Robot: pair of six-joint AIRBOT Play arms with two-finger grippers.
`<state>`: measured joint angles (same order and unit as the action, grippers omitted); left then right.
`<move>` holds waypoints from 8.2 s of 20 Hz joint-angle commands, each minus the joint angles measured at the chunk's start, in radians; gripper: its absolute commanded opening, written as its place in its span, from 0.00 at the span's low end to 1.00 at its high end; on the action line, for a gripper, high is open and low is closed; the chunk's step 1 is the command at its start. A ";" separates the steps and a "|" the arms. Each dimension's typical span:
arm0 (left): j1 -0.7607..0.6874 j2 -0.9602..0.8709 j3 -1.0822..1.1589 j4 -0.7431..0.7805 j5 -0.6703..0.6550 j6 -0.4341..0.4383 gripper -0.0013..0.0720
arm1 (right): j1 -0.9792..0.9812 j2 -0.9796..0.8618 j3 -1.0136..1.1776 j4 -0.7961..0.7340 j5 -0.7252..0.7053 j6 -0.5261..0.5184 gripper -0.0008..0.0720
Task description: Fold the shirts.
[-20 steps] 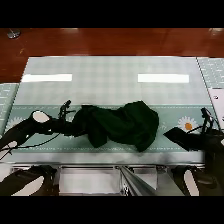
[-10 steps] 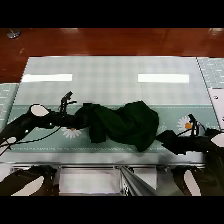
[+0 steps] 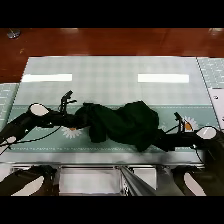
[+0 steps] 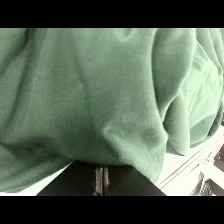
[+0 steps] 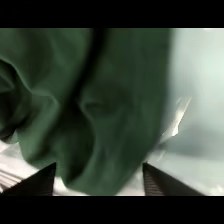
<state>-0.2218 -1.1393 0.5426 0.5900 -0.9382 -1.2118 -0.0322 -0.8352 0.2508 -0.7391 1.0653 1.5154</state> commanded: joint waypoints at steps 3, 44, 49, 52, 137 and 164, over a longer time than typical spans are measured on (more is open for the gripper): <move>0.002 0.003 0.012 0.001 -0.023 0.001 0.04 | 0.151 -0.118 0.085 0.100 -0.166 -0.079 0.05; 0.232 0.322 0.687 0.866 -0.018 -0.417 0.04 | -0.024 0.234 0.695 -0.639 0.270 0.140 0.05; 0.227 0.144 0.628 0.790 0.107 -0.455 0.04 | -0.024 -0.153 0.690 -0.557 -0.116 0.106 0.05; 0.215 0.037 0.628 0.732 0.156 -0.455 0.04 | -0.024 -0.415 0.795 -0.479 -0.241 0.103 0.05; 0.412 0.539 1.438 0.794 -0.363 -0.226 0.04 | -0.201 0.198 1.820 -0.642 0.636 0.087 0.05; 0.298 -0.311 0.563 0.326 0.476 -0.379 0.04 | -0.201 -0.818 1.143 0.091 -0.122 -0.164 0.05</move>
<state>0.0803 -1.3735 1.0901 0.9958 -0.4568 -1.5692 -0.2333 -1.5349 1.3262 -0.7101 0.9146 1.3632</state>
